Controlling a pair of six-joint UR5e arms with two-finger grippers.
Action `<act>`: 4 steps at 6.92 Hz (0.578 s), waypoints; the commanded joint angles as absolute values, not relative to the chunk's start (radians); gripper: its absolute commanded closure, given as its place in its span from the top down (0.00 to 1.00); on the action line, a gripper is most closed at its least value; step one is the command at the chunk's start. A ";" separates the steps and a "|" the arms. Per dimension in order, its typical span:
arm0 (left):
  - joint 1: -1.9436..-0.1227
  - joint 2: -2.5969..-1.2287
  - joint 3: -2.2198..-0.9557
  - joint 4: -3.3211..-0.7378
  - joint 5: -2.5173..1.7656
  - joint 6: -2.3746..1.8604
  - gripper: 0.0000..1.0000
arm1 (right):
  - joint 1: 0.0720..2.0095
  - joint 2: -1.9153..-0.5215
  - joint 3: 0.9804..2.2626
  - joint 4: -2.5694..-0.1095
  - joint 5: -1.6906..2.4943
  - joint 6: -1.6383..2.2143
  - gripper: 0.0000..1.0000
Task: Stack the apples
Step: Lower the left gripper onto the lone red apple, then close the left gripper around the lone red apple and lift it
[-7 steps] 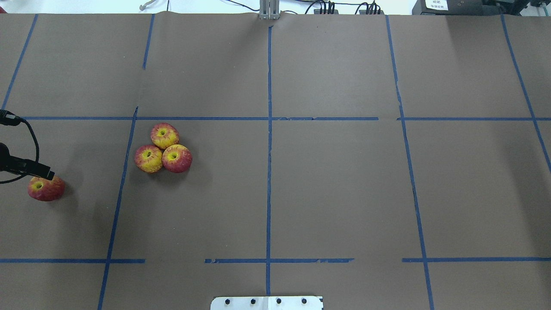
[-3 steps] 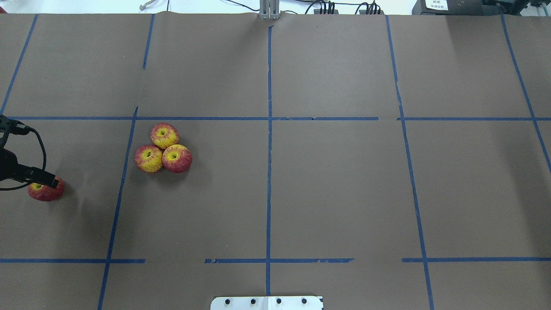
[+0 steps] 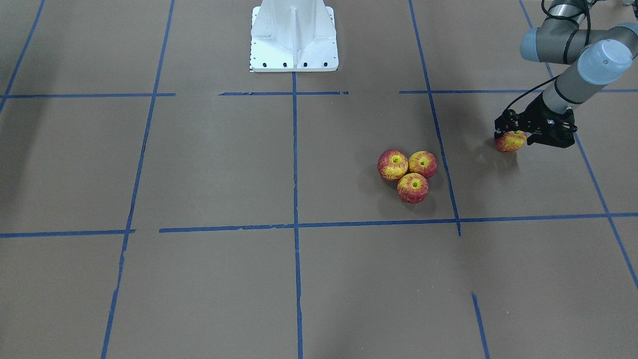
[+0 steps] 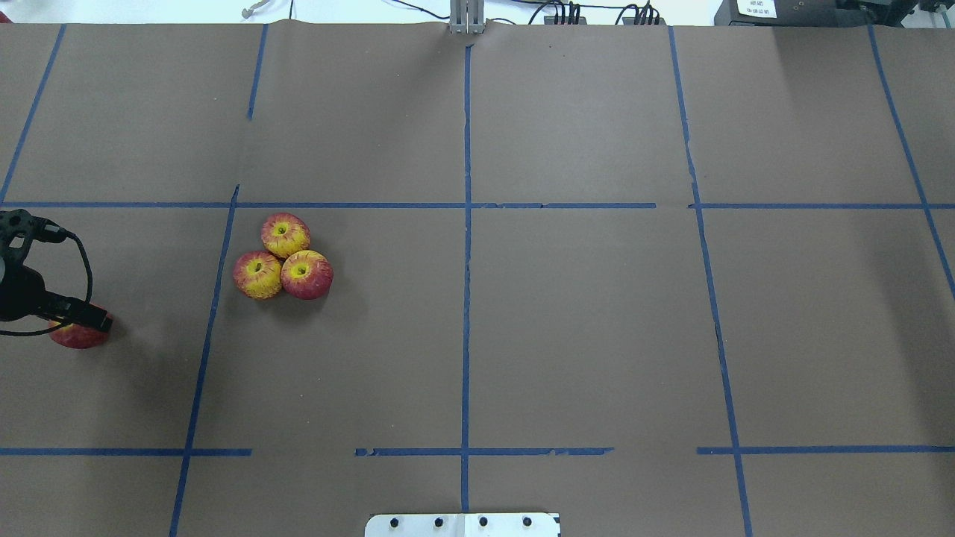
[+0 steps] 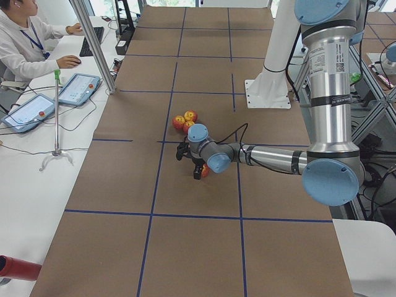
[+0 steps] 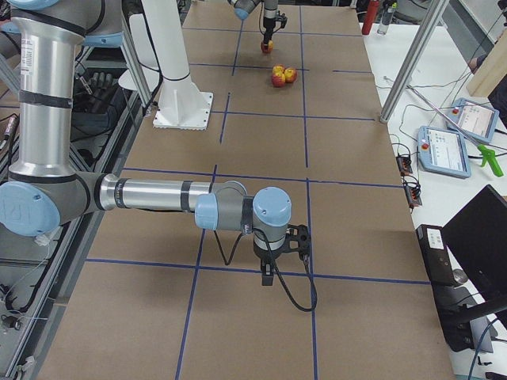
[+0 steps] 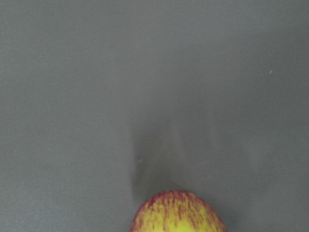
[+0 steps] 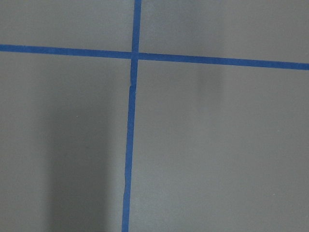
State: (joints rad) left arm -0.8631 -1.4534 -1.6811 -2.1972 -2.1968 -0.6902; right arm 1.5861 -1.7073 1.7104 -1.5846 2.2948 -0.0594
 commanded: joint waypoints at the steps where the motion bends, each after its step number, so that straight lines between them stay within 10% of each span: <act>1: -0.842 -1.483 -1.655 -2.201 -2.195 -0.693 0.82 | 1.586 -1.707 1.710 -1.585 2.295 -0.058 1.00; 2: -0.844 -1.480 -1.658 -2.200 -2.194 -0.690 0.20 | 1.586 -1.707 1.710 -1.585 2.295 -0.058 1.00; 4: -0.859 -1.444 -1.791 -2.181 -2.204 -0.725 0.00 | 1.586 -1.707 1.710 -1.585 2.295 -0.060 1.00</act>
